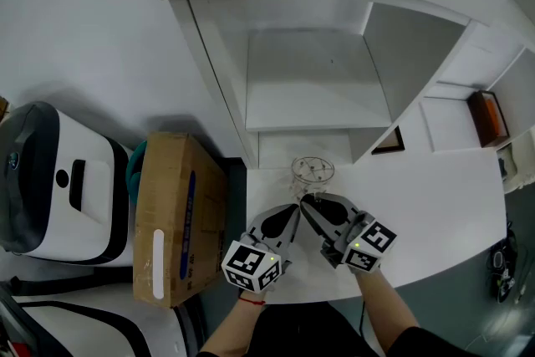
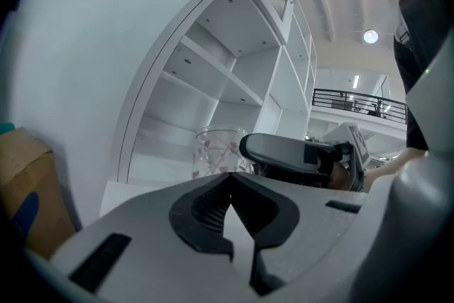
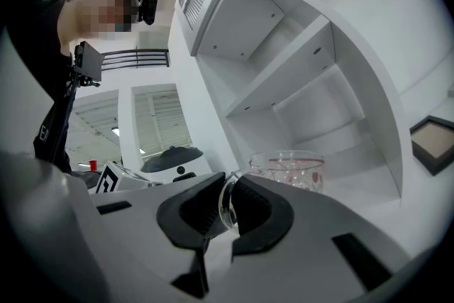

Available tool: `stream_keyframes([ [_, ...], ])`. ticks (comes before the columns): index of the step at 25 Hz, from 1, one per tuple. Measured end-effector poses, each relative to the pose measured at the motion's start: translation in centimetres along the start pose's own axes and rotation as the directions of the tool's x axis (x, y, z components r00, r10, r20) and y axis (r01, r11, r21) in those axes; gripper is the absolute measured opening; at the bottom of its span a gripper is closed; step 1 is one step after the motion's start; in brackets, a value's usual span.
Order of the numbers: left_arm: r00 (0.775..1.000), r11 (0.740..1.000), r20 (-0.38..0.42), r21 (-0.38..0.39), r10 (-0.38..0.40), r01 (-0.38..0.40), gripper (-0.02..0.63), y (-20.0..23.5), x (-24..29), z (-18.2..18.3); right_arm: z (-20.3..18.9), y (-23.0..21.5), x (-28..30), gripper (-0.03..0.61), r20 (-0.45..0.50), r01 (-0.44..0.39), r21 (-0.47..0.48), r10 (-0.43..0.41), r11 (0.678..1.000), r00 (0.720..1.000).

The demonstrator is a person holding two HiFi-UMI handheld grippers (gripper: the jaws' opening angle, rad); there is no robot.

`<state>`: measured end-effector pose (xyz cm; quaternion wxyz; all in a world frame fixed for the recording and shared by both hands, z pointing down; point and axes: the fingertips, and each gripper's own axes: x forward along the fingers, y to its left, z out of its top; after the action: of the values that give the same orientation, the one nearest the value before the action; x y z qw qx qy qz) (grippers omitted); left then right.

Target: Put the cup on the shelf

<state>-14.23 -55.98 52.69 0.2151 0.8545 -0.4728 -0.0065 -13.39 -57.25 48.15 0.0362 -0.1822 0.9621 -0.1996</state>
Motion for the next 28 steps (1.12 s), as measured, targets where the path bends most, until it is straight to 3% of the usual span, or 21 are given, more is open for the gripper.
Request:
stream_keyframes([
  [28,0.995,0.995,0.020,-0.036,0.095,-0.095,0.006,5.3,3.5,1.7,0.3,-6.9,3.5,0.025,0.019,0.052,-0.054,-0.051,0.997,0.998],
])
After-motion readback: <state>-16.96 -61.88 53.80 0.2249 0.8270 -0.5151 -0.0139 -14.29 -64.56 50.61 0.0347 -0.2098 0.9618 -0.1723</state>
